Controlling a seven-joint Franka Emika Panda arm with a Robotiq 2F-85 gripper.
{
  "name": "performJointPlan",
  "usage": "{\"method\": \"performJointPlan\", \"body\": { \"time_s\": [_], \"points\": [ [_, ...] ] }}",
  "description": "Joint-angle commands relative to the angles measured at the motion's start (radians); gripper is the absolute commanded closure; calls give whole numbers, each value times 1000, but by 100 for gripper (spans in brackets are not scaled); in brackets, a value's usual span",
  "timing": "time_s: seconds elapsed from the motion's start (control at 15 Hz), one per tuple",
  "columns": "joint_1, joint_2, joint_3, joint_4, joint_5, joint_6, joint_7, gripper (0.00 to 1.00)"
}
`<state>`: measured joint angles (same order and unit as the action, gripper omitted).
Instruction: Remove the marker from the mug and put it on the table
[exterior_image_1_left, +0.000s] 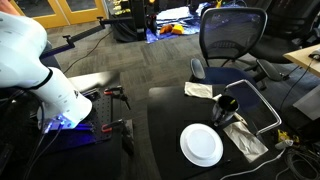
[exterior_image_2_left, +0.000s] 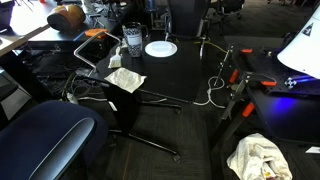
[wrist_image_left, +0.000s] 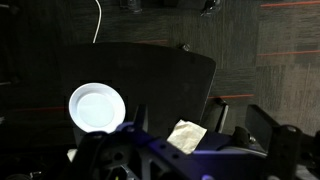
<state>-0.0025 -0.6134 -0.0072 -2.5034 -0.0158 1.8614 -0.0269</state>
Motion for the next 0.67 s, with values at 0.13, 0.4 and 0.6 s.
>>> {"method": "performJointPlan", "body": {
  "time_s": [0.13,0.4,0.6],
  "points": [
    [1,0,-1,2,0,-2,1,0],
    [1,0,-1,2,0,-2,1,0],
    [-2,15,2,15,-2,35,8,0]
  ]
}}
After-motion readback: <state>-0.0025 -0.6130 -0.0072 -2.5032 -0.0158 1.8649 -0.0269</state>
